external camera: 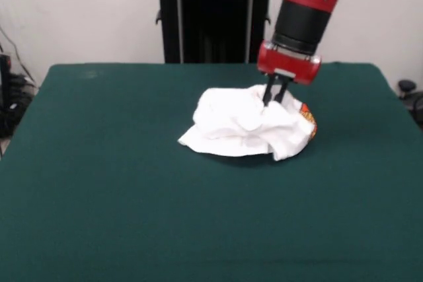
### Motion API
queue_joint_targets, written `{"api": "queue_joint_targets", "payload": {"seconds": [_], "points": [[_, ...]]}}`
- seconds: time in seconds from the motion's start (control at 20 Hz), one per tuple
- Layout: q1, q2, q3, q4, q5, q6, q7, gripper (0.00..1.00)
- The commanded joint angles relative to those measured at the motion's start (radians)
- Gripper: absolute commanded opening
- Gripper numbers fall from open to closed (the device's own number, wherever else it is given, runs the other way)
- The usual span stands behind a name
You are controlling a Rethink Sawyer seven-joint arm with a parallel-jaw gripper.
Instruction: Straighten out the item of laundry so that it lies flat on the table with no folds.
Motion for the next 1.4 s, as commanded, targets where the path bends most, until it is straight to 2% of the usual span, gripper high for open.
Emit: {"api": "queue_joint_targets", "payload": {"seconds": [0.05, 0.2, 0.75, 0.9, 1.05, 1.25, 1.4], "points": [[0.144, -0.165, -0.104, 0.040, 0.089, 0.400, 0.335, 0.00], [0.144, -0.207, -0.111, 0.049, 0.068, 0.451, 0.345, 0.00], [0.173, -0.271, -0.153, 0.029, 0.027, 0.554, 0.374, 0.00], [0.061, -0.292, -0.071, 0.081, 0.020, 0.469, 0.285, 0.00], [-0.042, -0.311, -0.043, 0.121, -0.024, 0.414, 0.198, 0.00], [-0.099, -0.308, -0.091, 0.111, -0.110, 0.386, 0.153, 0.00], [-0.156, -0.296, -0.079, 0.108, -0.170, 0.345, 0.147, 0.00]]}}
